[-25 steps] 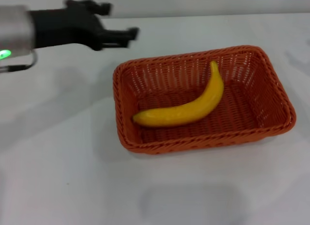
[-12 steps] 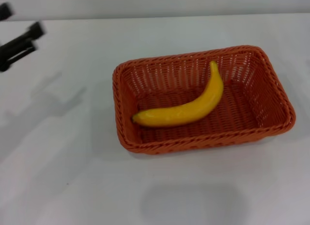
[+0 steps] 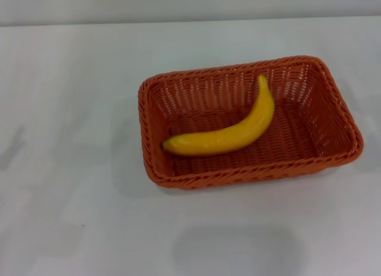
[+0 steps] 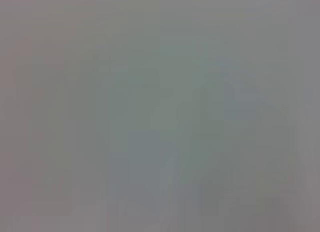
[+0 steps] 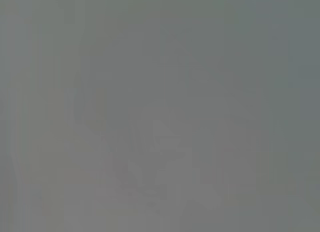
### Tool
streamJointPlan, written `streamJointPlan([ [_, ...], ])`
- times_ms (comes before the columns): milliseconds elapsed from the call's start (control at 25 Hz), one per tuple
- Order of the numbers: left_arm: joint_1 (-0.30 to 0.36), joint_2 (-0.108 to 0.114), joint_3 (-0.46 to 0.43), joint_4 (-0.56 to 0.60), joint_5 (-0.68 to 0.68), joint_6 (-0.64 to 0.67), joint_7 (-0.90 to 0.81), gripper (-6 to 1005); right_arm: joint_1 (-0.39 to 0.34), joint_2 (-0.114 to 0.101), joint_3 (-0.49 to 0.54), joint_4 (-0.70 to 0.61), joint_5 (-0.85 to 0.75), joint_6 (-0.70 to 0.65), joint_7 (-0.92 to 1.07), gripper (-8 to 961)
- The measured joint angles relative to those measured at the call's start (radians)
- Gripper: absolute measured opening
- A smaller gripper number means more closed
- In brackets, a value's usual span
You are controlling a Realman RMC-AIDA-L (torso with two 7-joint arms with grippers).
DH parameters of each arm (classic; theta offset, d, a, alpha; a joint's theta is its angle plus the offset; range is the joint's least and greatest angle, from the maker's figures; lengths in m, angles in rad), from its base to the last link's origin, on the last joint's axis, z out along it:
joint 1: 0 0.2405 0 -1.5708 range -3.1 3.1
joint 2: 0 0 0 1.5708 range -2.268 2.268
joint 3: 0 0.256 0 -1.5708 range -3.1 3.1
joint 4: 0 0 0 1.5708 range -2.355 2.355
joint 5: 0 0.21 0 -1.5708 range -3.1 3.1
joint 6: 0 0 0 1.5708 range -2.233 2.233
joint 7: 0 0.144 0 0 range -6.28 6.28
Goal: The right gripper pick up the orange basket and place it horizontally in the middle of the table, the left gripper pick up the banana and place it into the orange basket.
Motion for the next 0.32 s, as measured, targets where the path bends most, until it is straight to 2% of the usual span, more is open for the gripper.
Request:
streamJointPlan([
  [320, 0.007, -0.001, -0.018, 0.192, -0.196, -0.064, 0.15, 888, 0.009, 0.002, 0.001, 0.082, 0.165, -0.041, -0.172, 867],
])
